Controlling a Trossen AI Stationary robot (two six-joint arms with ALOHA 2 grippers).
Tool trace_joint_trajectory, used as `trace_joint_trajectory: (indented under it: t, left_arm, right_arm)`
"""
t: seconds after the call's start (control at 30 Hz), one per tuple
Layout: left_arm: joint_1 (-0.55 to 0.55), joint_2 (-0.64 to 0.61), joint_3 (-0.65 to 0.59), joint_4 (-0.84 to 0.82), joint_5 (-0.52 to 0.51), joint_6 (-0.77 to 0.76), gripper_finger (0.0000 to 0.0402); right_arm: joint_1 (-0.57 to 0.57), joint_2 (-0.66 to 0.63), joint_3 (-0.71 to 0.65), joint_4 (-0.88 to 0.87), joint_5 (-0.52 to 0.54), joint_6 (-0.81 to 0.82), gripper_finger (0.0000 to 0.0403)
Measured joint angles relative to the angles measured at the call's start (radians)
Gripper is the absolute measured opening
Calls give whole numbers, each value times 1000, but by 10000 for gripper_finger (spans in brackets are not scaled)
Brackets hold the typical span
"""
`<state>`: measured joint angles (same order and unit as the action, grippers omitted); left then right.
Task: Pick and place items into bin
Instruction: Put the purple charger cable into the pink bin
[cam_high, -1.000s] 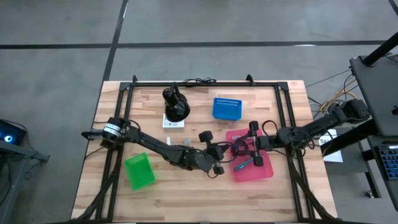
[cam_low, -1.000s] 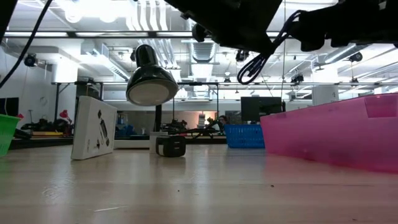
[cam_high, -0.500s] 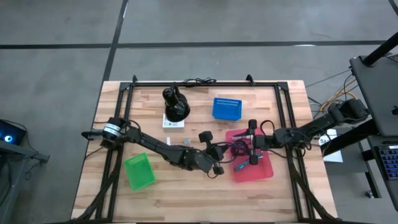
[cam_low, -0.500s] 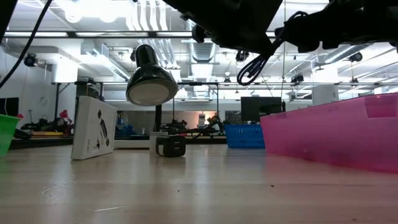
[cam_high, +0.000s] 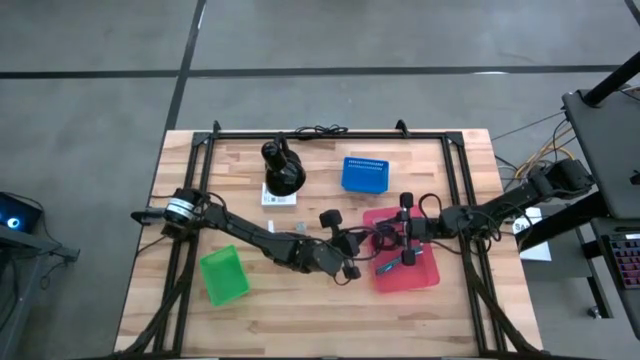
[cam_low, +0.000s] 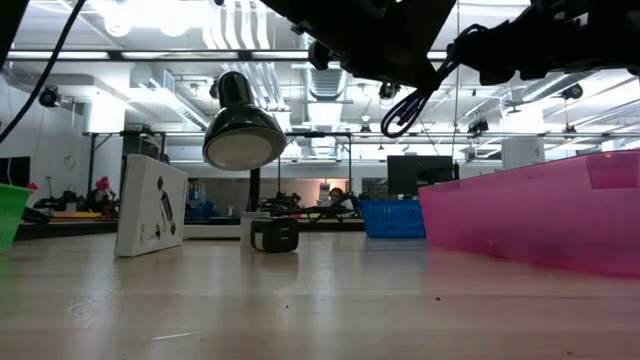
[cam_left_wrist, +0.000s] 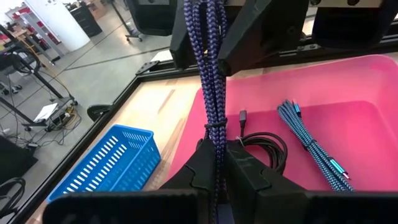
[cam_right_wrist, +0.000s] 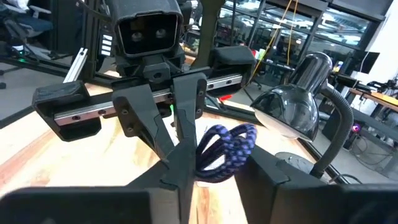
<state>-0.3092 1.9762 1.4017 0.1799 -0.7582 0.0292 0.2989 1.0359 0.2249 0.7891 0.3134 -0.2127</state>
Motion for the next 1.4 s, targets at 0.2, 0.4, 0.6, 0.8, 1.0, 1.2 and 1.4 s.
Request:
trace_joint_trajectory:
  t: [0.2, 0.4, 0.6, 0.8, 1.0, 1.2, 1.4]
  left_arm:
    - [0, 0, 0, -4, 0, -39, 8]
    - [0, 0, -2, -5, 0, -75, 8]
    - [0, 0, -2, -5, 1, -75, 11]
    - [0, 0, -2, -4, 9, -75, 64]
    - [-2, 0, -2, -4, 8, -76, 125]
    - [-3, 0, -2, -4, 6, -76, 147]
    - [-7, 0, -2, -5, 4, -76, 148]
  right_arm:
    - [0, 0, 0, -18, -1, 2, 51]
    - [0, 0, 0, -25, -2, -4, 15]
    - [0, 0, 0, -28, -2, -5, 15]
    - [0, 0, -1, -34, 6, -12, 14]
    - [-1, -6, -1, -58, 7, -28, 14]
    - [0, -81, -1, -183, 6, -26, 13]
    - [0, -217, -1, -359, 5, 25, 13]
